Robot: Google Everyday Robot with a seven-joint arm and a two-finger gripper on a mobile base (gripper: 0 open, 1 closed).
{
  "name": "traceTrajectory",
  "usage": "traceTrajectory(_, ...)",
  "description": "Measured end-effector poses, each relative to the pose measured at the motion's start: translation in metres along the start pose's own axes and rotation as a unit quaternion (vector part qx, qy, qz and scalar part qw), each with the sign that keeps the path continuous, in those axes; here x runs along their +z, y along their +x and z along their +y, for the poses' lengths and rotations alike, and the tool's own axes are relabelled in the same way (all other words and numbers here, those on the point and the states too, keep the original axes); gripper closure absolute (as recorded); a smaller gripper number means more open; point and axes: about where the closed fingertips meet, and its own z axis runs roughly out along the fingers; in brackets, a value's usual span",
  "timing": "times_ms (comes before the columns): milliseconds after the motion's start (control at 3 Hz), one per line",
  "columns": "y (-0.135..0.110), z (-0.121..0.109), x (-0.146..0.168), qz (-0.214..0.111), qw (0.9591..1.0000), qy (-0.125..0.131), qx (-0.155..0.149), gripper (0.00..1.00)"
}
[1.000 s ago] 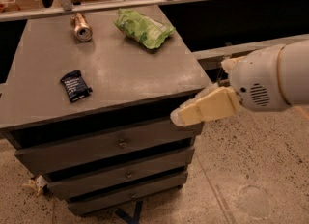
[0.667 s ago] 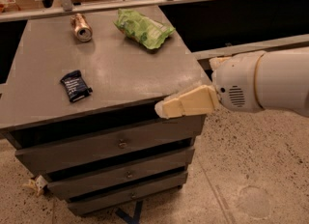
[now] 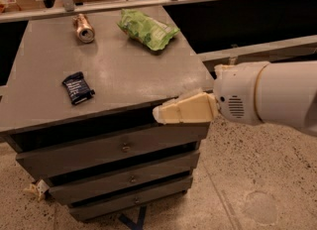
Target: Move rxbar blueberry near green rice chip bag
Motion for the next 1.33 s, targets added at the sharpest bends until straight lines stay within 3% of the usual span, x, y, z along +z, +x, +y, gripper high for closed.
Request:
traceTrajectory(333, 0.02, 0.014, 0.029, -0.026, 0.9987, 0.017, 0.04, 0.0)
traceTrajectory(667, 0.03, 0.028, 0.066, -0.044, 0.9976, 0.018, 0.051, 0.0)
traceTrajectory(1333, 0.023, 0.048, 0.131, -0.077, 0.9968, 0.011, 0.017, 0.0)
